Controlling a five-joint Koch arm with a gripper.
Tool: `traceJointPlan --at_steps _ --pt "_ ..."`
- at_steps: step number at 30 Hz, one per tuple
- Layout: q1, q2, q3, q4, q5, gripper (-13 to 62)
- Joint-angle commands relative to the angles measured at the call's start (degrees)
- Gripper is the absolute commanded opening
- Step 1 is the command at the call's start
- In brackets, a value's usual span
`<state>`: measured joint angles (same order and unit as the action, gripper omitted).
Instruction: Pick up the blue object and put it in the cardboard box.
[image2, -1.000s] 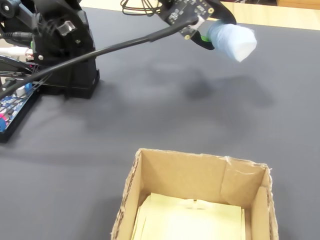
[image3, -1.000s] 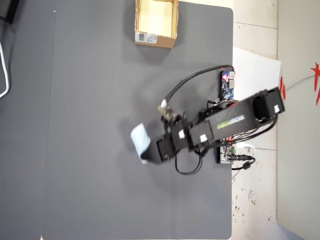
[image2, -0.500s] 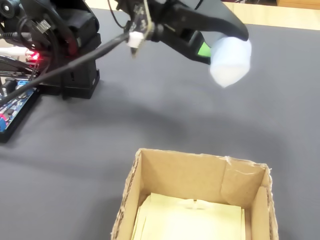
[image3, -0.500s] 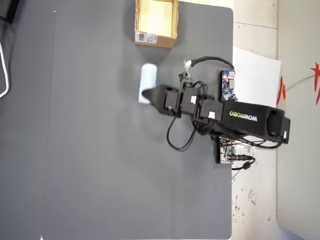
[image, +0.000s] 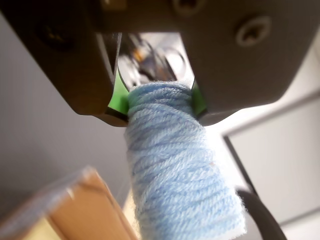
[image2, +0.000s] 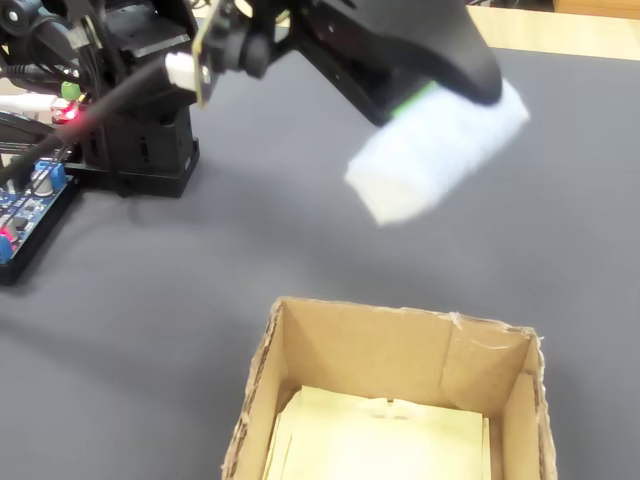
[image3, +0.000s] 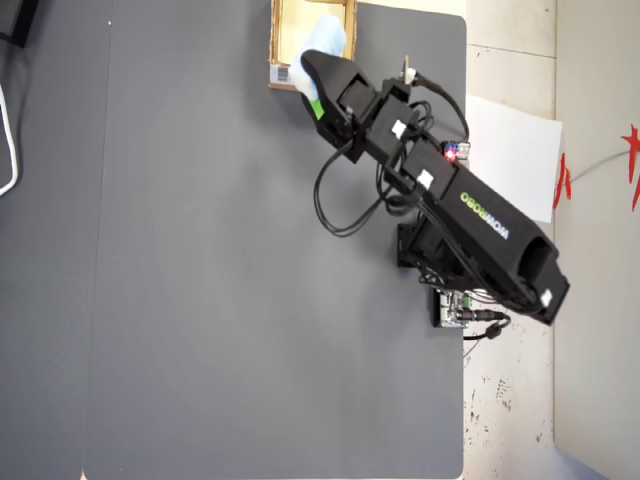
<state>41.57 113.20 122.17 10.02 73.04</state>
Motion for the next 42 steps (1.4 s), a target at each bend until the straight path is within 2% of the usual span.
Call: traceJointPlan --at_steps 1,13,15,16,23,32,42 --pt "2.46 -2.46 -7.12 1.41 -1.49 10.7" --pt "10.55 -17.14 -16.0 10.2 -4.57 11.3" --pt "10.72 -18.11 -16.26 10.99 -4.31 15.5" --pt "10.72 -19.07 -17.58 13.54 -3.78 22.8" --pt "9.67 -19.07 -18.02 12.39 -0.7 30.9" --pt "3.96 -12.39 -15.03 3.08 10.37 33.7" --pt "-10.72 2.64 1.23 -6.94 19.07 33.8"
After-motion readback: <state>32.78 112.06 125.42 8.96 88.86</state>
